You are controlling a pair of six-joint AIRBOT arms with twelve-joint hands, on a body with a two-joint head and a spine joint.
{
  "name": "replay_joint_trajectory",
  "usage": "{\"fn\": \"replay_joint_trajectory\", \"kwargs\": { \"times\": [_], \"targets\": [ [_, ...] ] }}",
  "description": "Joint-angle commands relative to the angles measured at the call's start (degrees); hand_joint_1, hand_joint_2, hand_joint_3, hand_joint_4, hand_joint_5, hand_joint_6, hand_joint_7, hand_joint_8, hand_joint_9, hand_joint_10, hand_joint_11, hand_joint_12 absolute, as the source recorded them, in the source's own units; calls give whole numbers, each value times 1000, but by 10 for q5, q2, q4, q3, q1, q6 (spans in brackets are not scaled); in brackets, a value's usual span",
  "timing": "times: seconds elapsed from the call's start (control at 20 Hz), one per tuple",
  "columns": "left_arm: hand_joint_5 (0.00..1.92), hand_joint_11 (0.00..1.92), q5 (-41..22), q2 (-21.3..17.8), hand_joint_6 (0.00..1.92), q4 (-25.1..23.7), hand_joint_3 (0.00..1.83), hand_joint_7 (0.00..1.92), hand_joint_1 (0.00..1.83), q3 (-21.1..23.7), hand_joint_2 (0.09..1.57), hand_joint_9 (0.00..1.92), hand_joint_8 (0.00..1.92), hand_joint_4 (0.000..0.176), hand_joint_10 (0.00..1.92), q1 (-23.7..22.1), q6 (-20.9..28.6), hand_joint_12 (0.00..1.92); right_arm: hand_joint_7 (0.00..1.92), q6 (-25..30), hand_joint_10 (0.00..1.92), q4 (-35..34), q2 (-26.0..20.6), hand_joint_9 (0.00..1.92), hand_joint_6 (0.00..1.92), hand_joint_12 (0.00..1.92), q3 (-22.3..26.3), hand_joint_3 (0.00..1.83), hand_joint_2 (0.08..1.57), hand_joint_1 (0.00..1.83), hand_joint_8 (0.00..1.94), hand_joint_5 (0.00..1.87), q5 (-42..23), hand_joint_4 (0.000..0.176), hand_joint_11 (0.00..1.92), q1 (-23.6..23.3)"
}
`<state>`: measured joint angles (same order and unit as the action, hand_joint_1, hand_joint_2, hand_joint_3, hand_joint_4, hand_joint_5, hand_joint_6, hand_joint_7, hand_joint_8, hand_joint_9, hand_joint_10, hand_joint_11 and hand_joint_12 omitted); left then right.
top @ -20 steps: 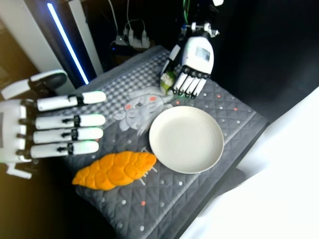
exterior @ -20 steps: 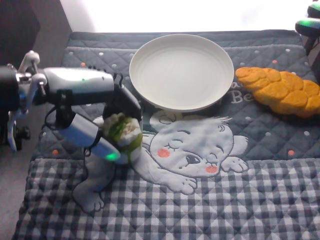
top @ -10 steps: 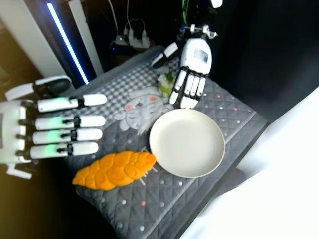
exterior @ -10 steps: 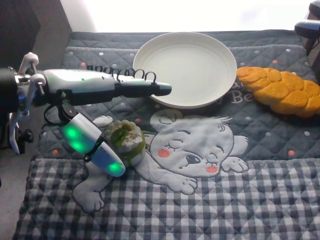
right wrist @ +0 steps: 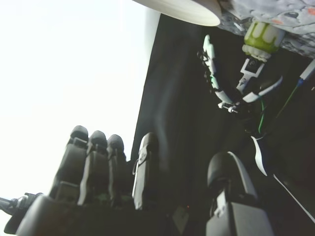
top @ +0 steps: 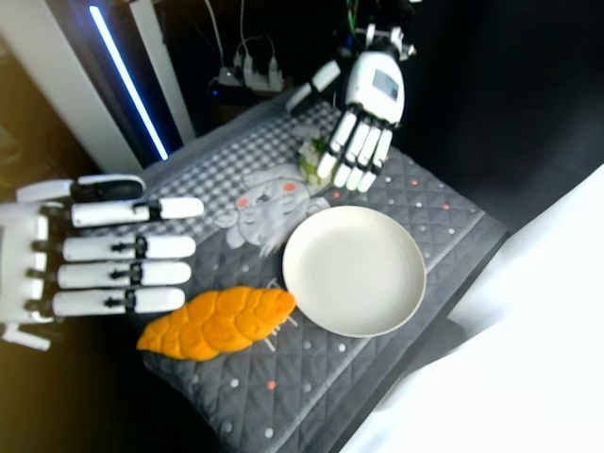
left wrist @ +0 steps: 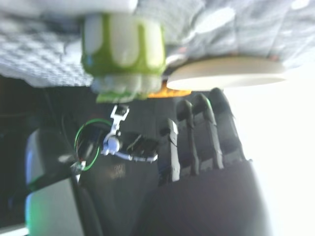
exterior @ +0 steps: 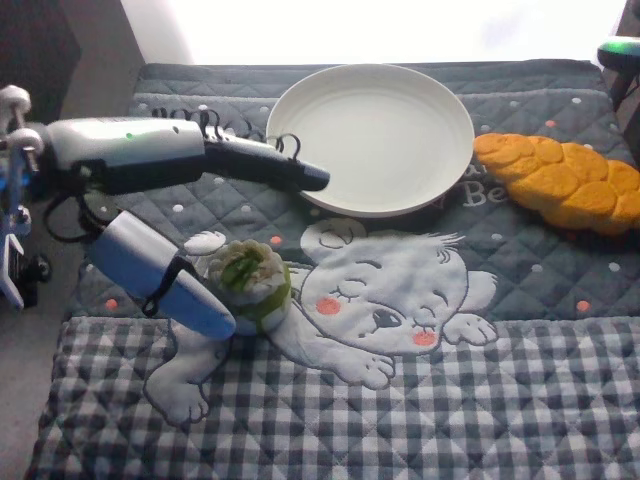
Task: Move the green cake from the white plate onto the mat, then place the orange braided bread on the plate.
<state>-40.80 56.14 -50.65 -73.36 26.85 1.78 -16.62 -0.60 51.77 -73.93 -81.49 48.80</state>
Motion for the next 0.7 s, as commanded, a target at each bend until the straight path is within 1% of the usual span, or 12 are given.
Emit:
{"fn": "replay_joint_trajectory", "kwargs": {
  "times": [0.0,0.05,0.1,0.15,0.2,0.25,0.35,0.4,0.45,0.5,0.6,0.65],
  "targets": [
    [328,129,-58,-10,2,48,0,373,883,2,684,369,3,17,16,-3,-9,800,45,3,23,-26,-9,81,0,0,-4,23,1122,481,9,305,-68,141,0,-5],
    [362,215,-65,-16,9,66,8,476,864,8,724,526,31,0,85,-3,-30,1160,52,3,23,-26,-10,89,0,0,-4,19,1119,467,10,299,-67,141,0,-5],
    [249,53,-76,-24,1,92,22,382,750,14,771,459,6,0,50,-3,-58,1384,70,3,27,-27,-10,104,0,0,-7,14,1112,446,16,291,-65,136,0,-5],
    [170,10,-79,-27,0,103,36,239,615,16,809,346,0,17,9,-3,-69,1430,81,3,26,-28,-10,109,0,0,-8,16,1120,444,17,280,-62,128,0,-5],
    [79,1,-89,-29,0,124,29,47,584,17,811,145,0,36,12,-4,-90,1188,89,3,17,-29,-10,93,0,0,-12,15,1122,444,18,268,-54,125,0,-7],
    [50,0,-99,-31,0,142,38,16,570,16,879,106,1,35,7,-4,-104,816,105,3,9,-29,-10,78,2,0,-16,9,1114,470,21,271,-44,127,0,-9],
    [131,0,-124,-41,21,190,24,119,664,19,883,185,19,91,21,-4,-142,569,109,3,17,-6,-10,105,0,0,-24,0,1079,486,16,250,-2,136,0,-45],
    [195,20,-143,-52,22,218,3,180,732,26,840,225,9,99,12,-3,-170,556,123,3,26,30,-8,138,0,6,-27,0,1067,474,17,247,41,135,15,-88],
    [240,37,-167,-71,9,254,0,204,860,36,832,229,1,126,2,6,-200,430,177,3,22,62,-2,186,0,25,-30,0,1039,461,12,256,83,147,45,-124],
    [217,19,-191,-84,1,288,6,164,866,46,861,186,0,117,0,22,-224,348,208,3,15,82,4,184,1,28,-33,0,1011,473,18,260,106,159,50,-146],
    [369,188,-215,-91,19,320,12,339,760,49,915,320,6,110,8,36,-242,354,292,3,10,96,13,208,1,24,-42,0,941,467,21,258,133,156,28,-159],
    [327,182,-216,-91,3,324,25,307,597,48,1100,313,0,42,1,36,-244,401,327,3,6,96,16,207,0,49,-49,0,890,455,13,246,146,150,65,-159]
  ]
}}
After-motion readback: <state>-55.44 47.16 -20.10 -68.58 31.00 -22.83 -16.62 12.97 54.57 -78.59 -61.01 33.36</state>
